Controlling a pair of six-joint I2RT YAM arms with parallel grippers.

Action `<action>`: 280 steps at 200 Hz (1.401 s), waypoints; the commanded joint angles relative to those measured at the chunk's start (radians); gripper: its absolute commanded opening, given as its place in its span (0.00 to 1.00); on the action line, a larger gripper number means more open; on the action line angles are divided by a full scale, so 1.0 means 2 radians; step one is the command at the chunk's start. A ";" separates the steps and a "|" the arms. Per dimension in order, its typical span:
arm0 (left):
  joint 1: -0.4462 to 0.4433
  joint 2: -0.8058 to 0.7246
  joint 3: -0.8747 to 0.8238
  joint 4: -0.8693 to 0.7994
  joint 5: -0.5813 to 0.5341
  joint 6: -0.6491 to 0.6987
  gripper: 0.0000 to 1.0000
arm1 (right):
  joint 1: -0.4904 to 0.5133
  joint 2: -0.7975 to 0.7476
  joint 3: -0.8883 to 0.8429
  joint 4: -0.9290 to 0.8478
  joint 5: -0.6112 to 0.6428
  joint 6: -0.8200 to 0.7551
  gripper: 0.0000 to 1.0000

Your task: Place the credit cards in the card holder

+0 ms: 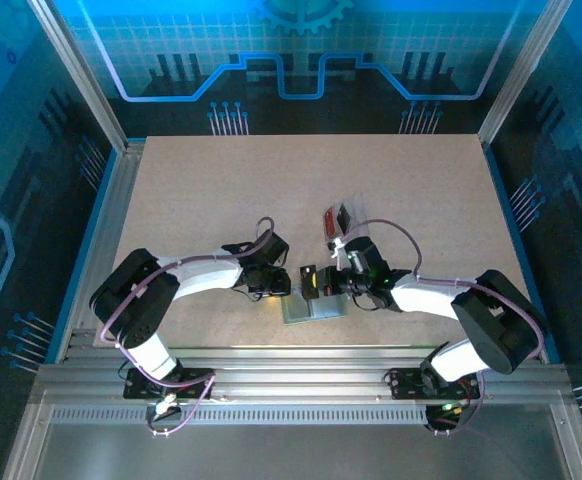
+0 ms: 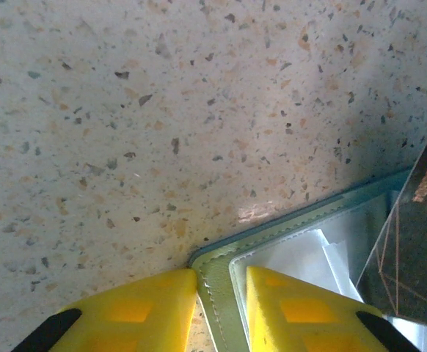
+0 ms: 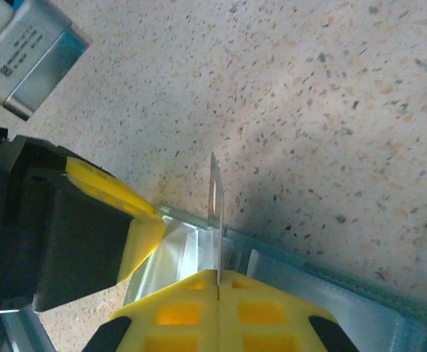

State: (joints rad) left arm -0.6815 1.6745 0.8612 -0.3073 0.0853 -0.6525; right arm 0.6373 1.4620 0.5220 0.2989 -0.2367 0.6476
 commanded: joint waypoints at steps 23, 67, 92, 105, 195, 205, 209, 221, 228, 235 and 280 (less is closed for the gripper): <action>-0.007 0.045 -0.029 0.001 0.007 -0.006 0.26 | 0.010 0.004 -0.019 0.012 -0.017 0.004 0.00; -0.007 0.048 -0.030 0.004 0.006 -0.007 0.27 | 0.010 0.013 -0.018 0.003 -0.042 0.006 0.00; -0.007 0.050 -0.031 0.006 0.008 -0.007 0.27 | 0.009 0.031 -0.008 -0.011 -0.065 0.000 0.00; -0.007 0.049 -0.031 0.007 0.008 -0.006 0.26 | 0.010 0.038 -0.006 -0.029 -0.077 0.000 0.00; -0.007 0.051 -0.040 0.023 0.014 -0.009 0.26 | 0.029 0.064 0.025 -0.087 -0.070 -0.021 0.00; -0.007 0.051 -0.042 0.026 0.015 -0.010 0.27 | 0.039 0.073 0.031 -0.081 -0.067 -0.018 0.00; -0.007 0.051 -0.043 0.027 0.016 -0.012 0.26 | 0.042 0.078 0.033 -0.080 -0.067 -0.017 0.00; -0.007 0.050 -0.046 0.030 0.019 -0.014 0.26 | 0.048 0.090 0.036 -0.071 -0.069 -0.011 0.00; -0.008 0.049 -0.048 0.033 0.020 -0.016 0.26 | 0.050 0.094 0.037 -0.065 -0.070 -0.008 0.00; -0.008 0.048 -0.049 0.035 0.021 -0.017 0.27 | 0.053 0.098 0.038 -0.061 -0.070 -0.006 0.00; -0.009 0.033 -0.057 0.035 0.023 -0.022 0.29 | 0.063 0.097 0.044 -0.066 -0.049 -0.002 0.01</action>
State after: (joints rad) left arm -0.6796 1.6608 0.8158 -0.2462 0.0898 -0.6678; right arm 0.7097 1.6257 0.5999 0.2089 -0.3542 0.6514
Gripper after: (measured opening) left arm 0.281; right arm 0.051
